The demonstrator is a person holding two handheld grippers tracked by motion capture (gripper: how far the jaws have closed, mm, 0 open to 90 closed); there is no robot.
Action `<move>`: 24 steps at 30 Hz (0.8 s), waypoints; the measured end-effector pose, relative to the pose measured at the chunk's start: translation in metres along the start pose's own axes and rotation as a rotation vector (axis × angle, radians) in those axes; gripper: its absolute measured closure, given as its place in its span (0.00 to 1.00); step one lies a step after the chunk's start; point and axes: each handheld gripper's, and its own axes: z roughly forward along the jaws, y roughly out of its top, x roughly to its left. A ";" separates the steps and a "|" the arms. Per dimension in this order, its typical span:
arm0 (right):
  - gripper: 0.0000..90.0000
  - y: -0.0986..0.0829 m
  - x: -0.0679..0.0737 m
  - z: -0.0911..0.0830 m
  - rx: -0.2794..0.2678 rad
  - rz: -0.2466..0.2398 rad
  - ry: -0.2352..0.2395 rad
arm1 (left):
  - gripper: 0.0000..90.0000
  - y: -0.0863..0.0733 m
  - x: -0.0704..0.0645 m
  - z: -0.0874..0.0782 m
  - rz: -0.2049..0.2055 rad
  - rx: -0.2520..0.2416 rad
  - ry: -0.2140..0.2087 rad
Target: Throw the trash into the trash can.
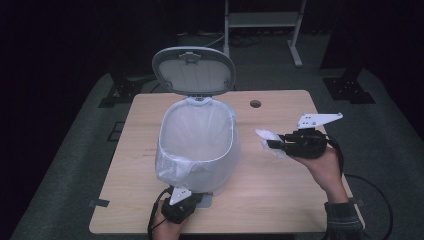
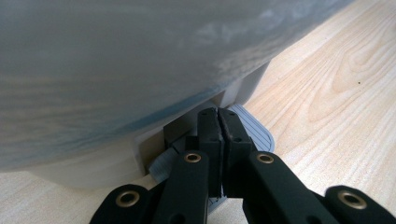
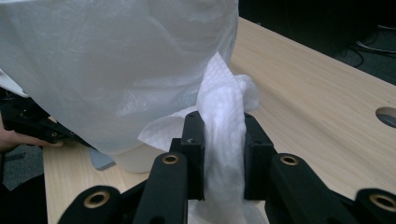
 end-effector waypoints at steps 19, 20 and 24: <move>0.83 0.040 0.006 -0.001 -0.050 -0.041 0.055 | 0.99 0.000 0.000 0.000 -0.003 0.001 -0.002; 0.83 0.042 0.007 -0.001 -0.051 -0.047 0.056 | 0.99 0.000 0.000 0.000 -0.003 0.001 -0.002; 0.83 0.050 0.010 0.000 -0.067 -0.055 0.066 | 0.99 0.000 0.000 0.000 -0.003 0.000 -0.002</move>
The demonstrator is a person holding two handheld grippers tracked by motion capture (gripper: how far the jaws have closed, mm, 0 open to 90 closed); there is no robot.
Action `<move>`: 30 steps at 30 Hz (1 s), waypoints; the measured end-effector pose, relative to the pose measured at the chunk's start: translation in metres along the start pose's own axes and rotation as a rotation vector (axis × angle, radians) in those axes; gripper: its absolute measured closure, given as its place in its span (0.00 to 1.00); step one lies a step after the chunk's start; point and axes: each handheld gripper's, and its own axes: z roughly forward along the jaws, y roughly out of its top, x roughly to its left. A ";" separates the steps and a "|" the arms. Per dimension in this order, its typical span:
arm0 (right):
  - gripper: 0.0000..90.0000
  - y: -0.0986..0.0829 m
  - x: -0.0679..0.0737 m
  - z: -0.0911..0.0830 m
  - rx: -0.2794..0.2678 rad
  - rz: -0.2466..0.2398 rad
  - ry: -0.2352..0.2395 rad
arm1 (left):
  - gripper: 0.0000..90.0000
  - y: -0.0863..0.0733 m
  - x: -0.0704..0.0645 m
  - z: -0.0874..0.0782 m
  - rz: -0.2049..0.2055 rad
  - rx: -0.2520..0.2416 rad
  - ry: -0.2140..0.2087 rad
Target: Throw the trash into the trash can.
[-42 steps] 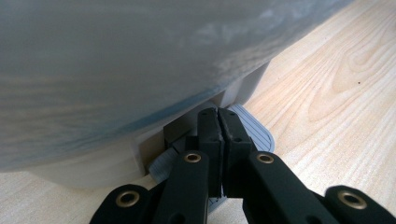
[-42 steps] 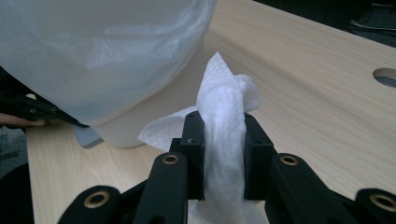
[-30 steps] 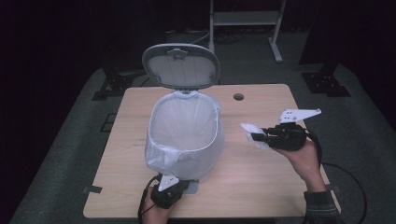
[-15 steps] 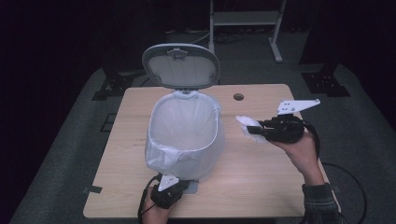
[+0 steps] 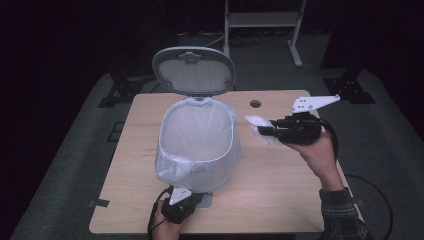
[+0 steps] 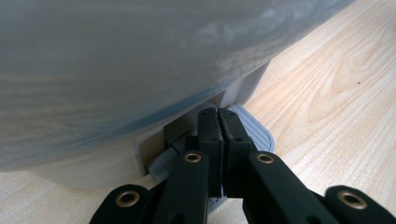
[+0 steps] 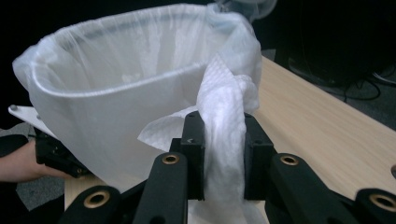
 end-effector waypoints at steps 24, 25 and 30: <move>0.83 0.053 0.017 0.023 -0.046 -0.070 0.075 | 0.99 0.000 0.000 0.000 -0.004 -0.003 -0.003; 0.83 0.055 0.017 0.025 -0.047 -0.073 0.079 | 0.99 0.000 0.000 0.000 -0.004 -0.002 -0.003; 0.83 0.065 0.021 0.037 -0.048 -0.081 0.100 | 0.99 0.000 0.001 0.000 0.002 0.003 -0.003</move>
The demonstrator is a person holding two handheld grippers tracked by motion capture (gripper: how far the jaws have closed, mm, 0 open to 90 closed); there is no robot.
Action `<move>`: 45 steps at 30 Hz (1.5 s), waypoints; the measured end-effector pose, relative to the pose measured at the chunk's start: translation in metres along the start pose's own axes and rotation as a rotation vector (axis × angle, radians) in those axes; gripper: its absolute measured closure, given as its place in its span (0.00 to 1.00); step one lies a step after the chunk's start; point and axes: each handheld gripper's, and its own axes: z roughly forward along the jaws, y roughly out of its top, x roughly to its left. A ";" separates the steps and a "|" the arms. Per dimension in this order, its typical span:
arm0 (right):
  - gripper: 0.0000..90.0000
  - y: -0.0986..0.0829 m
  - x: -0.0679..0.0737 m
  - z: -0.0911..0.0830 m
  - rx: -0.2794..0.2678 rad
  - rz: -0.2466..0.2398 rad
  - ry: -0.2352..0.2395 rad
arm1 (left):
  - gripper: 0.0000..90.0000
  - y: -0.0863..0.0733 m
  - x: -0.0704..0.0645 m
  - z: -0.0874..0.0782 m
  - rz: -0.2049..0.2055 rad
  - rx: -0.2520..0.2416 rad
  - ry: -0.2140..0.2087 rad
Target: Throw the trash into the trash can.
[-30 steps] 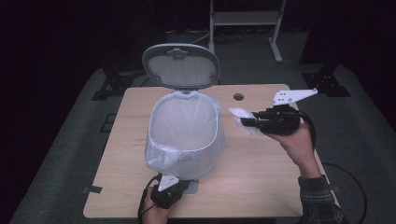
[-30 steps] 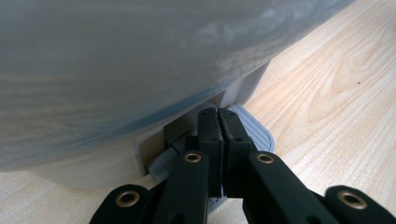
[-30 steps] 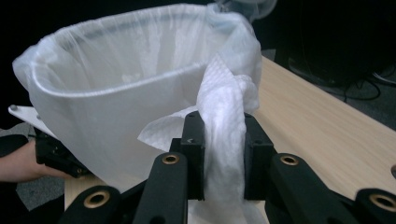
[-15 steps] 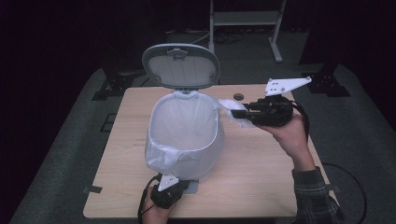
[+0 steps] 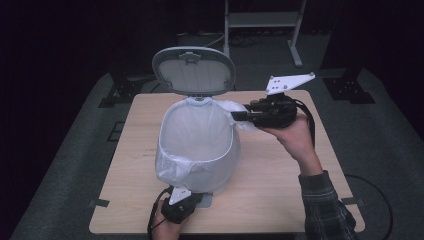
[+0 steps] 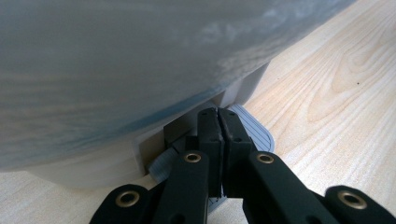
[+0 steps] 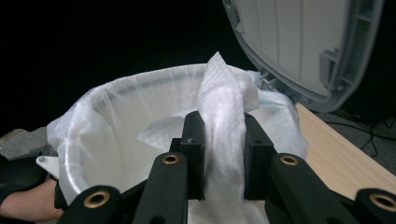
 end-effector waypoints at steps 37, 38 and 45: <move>0.81 0.034 0.014 0.084 0.043 -0.061 0.095 | 0.99 0.000 0.000 0.000 -0.001 0.001 0.000; 0.80 0.035 0.014 0.086 0.047 -0.059 0.097 | 0.98 0.000 0.000 0.000 -0.001 0.001 0.000; 0.68 0.035 0.017 0.096 0.062 -0.063 0.101 | 0.98 0.000 0.000 0.000 -0.004 0.001 -0.001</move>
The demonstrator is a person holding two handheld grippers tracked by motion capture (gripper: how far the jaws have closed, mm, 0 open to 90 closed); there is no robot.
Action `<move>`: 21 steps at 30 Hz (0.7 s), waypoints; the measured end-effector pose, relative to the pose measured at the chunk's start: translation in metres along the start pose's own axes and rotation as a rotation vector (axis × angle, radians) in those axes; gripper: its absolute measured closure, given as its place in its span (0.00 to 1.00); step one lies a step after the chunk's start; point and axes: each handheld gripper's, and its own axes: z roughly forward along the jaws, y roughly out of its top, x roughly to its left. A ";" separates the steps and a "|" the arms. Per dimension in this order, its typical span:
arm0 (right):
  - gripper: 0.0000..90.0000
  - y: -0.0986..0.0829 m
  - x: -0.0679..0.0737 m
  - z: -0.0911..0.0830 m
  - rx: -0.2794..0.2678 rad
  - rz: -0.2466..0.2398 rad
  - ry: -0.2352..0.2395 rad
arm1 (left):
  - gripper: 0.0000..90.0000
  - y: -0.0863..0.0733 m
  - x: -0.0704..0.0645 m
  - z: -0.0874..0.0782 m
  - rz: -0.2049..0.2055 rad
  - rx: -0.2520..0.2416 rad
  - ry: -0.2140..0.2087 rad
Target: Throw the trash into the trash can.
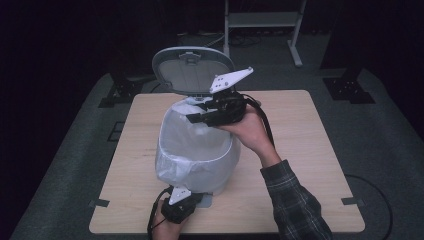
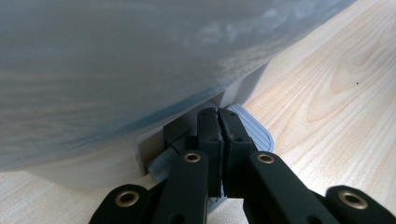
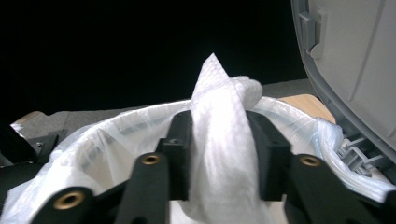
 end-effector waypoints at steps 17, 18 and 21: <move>0.45 0.002 0.007 0.001 0.000 -0.019 -0.021 | 0.98 0.000 0.000 0.000 -0.004 -0.004 0.000; 0.45 0.002 0.007 0.001 0.001 -0.020 -0.021 | 0.98 0.000 0.000 0.000 -0.005 -0.004 0.000; 0.45 0.001 0.009 -0.002 -0.001 -0.025 -0.024 | 0.98 0.000 -0.001 0.000 -0.005 -0.004 0.001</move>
